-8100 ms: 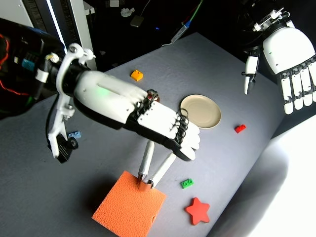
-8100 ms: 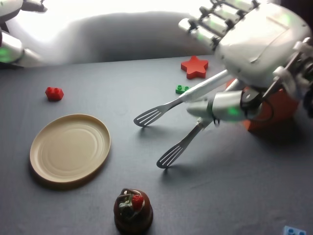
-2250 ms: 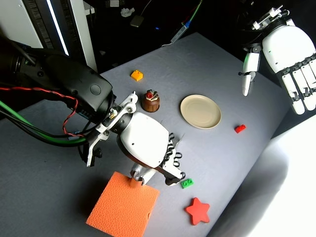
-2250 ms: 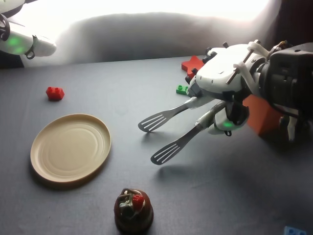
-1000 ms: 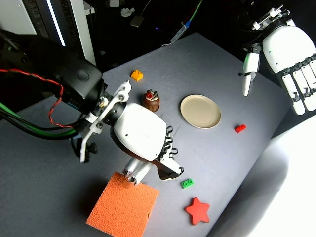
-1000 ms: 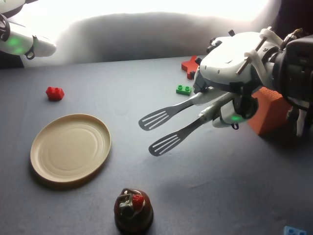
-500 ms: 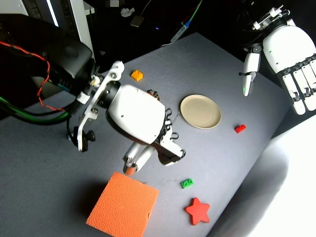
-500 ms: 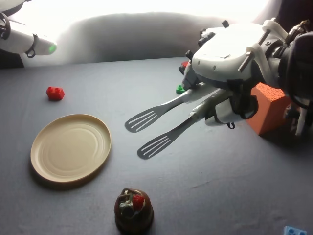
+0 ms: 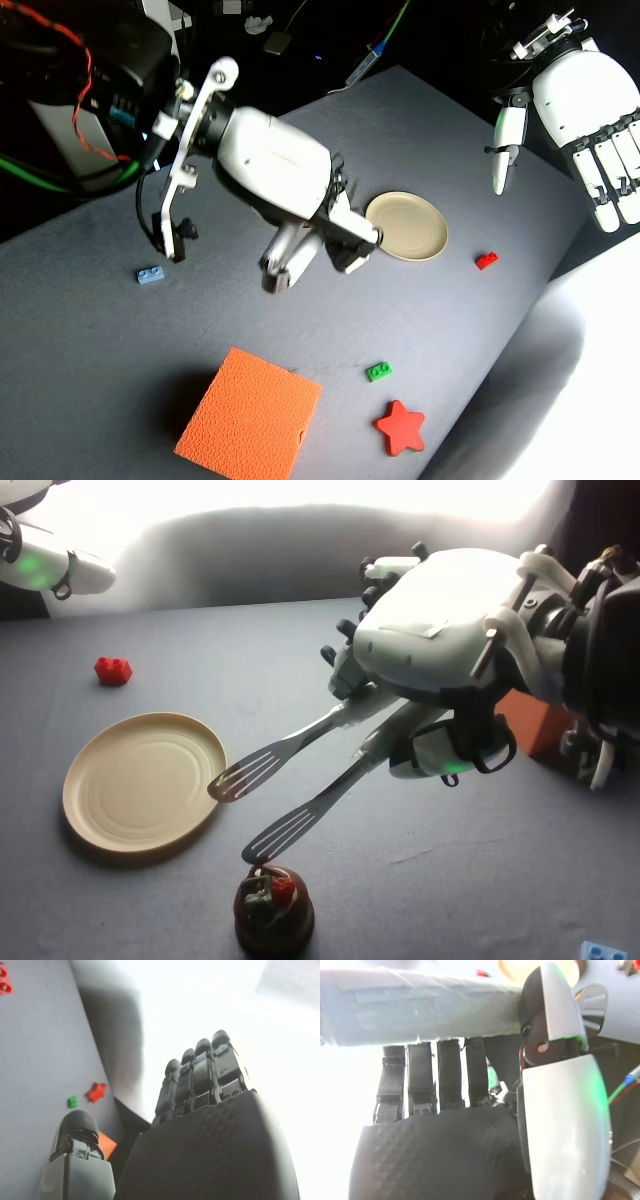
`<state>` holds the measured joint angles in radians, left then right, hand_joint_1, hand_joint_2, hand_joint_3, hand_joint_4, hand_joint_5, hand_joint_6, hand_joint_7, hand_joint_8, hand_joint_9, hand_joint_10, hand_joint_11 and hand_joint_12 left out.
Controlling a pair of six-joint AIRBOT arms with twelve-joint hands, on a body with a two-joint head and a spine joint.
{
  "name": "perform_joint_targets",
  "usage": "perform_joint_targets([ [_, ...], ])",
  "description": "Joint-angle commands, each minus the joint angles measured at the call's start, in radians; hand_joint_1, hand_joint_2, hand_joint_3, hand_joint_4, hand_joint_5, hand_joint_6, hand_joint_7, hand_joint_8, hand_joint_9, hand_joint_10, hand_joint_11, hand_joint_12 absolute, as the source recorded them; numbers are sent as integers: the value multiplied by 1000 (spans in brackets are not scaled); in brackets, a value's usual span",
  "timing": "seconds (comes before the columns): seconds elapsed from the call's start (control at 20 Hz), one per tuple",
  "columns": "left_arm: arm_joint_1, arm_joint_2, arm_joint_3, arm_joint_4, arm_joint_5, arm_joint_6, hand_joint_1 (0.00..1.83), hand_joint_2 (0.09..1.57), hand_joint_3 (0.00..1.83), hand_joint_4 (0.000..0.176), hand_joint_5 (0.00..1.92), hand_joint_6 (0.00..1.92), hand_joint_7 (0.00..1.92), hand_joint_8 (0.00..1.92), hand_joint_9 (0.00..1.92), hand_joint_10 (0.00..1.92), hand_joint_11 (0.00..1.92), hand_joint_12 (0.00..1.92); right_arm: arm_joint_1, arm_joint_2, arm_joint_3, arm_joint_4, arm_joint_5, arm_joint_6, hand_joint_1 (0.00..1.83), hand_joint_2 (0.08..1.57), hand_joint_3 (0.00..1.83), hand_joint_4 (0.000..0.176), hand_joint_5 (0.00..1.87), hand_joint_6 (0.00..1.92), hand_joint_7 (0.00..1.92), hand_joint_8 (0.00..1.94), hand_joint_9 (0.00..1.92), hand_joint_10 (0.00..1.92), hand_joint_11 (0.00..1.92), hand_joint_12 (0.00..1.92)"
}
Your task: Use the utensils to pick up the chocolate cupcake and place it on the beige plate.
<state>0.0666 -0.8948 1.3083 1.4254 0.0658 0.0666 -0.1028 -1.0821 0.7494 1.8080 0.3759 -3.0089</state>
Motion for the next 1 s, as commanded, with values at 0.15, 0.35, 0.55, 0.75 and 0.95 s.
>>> perform_joint_targets([
  [0.15, -13, 6, 12, 22, 2, 5, 66, 1133, 2, 0, 0, 0, 0, 0, 0, 0, 0, 0, -18, 1, -12, -58, -14, -3, 1034, 1095, 5, 0, 849, 2, 835, 0, 701, 152, 65, 1539],
  [0.35, -14, 6, 13, 22, 2, 5, 61, 1135, 1, 0, 0, 0, 0, 0, 0, 0, 0, 0, -43, -4, -12, -61, -13, -3, 1052, 1074, 0, 0, 881, 11, 849, 5, 708, 178, 73, 1575],
  [0.55, -14, 7, 12, 22, 2, 5, 88, 1130, 0, 0, 5, 2, 0, 0, 0, 0, 0, 0, -60, -10, -16, -66, -13, -2, 1066, 1073, 0, 0, 873, 5, 852, 5, 697, 189, 70, 1554],
  [0.75, -16, 7, 12, 22, 2, 5, 95, 1131, 0, 0, 15, 4, 0, 0, 0, 0, 0, 0, -72, -16, -20, -66, -14, -2, 1057, 1075, 0, 0, 852, 1, 853, 4, 680, 198, 58, 1556],
  [0.95, -17, 7, 12, 22, 2, 5, 81, 1130, 0, 0, 10, 1, 0, 0, 0, 0, 0, 0, -78, -23, -20, -66, -15, -2, 1071, 1066, 0, 0, 865, 13, 888, 14, 693, 249, 76, 1563],
])
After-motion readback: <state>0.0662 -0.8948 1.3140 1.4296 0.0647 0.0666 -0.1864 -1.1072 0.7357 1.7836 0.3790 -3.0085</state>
